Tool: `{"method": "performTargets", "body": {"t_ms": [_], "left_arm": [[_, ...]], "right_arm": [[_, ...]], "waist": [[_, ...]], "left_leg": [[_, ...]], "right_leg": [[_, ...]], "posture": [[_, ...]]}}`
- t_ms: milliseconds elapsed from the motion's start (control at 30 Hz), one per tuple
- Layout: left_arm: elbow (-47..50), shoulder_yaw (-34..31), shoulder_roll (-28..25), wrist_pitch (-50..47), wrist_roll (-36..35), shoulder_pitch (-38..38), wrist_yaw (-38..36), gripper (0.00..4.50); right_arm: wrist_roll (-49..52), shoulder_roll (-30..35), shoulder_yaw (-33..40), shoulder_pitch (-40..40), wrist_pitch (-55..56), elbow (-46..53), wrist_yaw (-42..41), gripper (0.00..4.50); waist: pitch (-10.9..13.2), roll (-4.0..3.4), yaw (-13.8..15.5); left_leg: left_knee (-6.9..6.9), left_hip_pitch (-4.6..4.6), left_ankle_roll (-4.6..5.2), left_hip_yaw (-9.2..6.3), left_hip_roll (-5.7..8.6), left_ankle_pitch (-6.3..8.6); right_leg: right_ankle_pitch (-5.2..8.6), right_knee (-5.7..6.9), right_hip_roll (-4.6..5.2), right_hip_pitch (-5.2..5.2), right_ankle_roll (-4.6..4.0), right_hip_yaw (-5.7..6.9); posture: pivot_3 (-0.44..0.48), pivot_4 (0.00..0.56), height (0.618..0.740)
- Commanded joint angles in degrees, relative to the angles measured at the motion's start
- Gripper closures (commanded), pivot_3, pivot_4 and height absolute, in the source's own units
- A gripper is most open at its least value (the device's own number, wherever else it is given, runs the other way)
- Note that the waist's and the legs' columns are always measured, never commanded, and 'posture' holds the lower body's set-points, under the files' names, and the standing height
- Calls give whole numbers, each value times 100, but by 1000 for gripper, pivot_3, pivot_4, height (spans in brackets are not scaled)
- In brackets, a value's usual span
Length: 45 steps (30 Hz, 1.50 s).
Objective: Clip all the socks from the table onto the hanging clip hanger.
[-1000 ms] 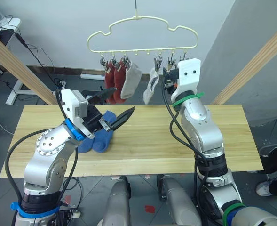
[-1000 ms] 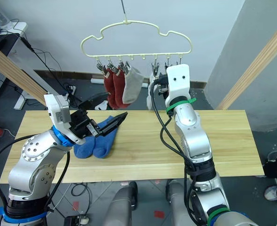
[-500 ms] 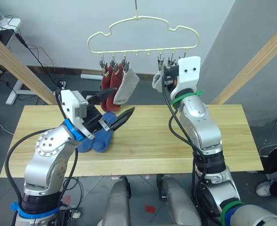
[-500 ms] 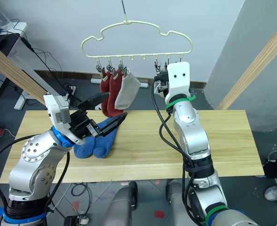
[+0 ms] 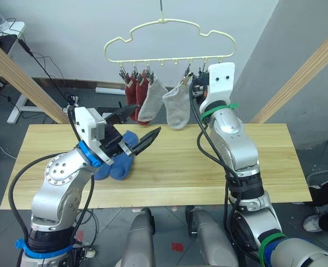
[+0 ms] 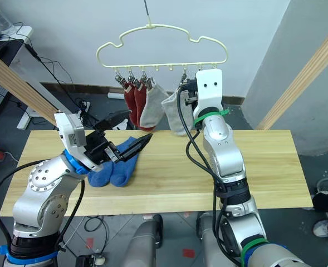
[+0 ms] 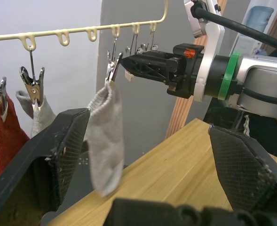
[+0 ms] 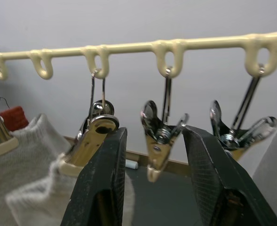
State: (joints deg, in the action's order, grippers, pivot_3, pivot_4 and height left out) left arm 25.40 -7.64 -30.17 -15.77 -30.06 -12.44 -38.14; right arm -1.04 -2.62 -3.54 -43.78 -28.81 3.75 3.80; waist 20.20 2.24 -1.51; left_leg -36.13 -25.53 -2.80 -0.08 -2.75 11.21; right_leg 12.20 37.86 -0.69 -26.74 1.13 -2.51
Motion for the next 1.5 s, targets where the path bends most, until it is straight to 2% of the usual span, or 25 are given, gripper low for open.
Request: {"method": "performTargets", "body": {"t_ms": [33,633,1300,1400,1433,1500], "left_arm": [[202,1,9,106,45,-17,19,0],[269,62,13,70,142,-14,134,0],[129,45,44,194,199,45,49,0],[124,50,49,211,195,55,42,0],[123,53,49,216,191,58,42,0],[120,55,49,223,188,61,41,0]], "right_arm": [[-13,-63,42,-209,256,12,38,2580],[133,-308,215,-629,623,-615,47,2580],[460,-497,306,-670,549,-689,-96,2580],[499,-491,323,-664,523,-690,-74,3110],[504,-487,326,-663,519,-690,-67,3510],[505,-484,329,-662,518,-690,-63,4039]], "waist": [[0,0,0],[0,0,6],[0,0,7],[0,0,8],[0,0,8],[0,0,9]], "left_leg": [[0,0,0,0,0,0],[-1,0,0,-1,0,0],[-1,0,0,-3,-1,0],[-2,0,0,-2,-1,0],[-1,0,0,-2,-1,0],[-2,0,0,-3,-1,0]], "right_leg": [[0,0,0,0,0,0],[-1,3,0,0,-1,1],[-1,6,0,0,-1,2],[-1,6,0,0,-1,2],[-1,6,0,0,-1,2],[-1,6,0,0,-1,3]], "posture": [[72,338,740],[83,341,740],[87,349,740],[87,349,740],[87,349,740],[87,349,740]]}}
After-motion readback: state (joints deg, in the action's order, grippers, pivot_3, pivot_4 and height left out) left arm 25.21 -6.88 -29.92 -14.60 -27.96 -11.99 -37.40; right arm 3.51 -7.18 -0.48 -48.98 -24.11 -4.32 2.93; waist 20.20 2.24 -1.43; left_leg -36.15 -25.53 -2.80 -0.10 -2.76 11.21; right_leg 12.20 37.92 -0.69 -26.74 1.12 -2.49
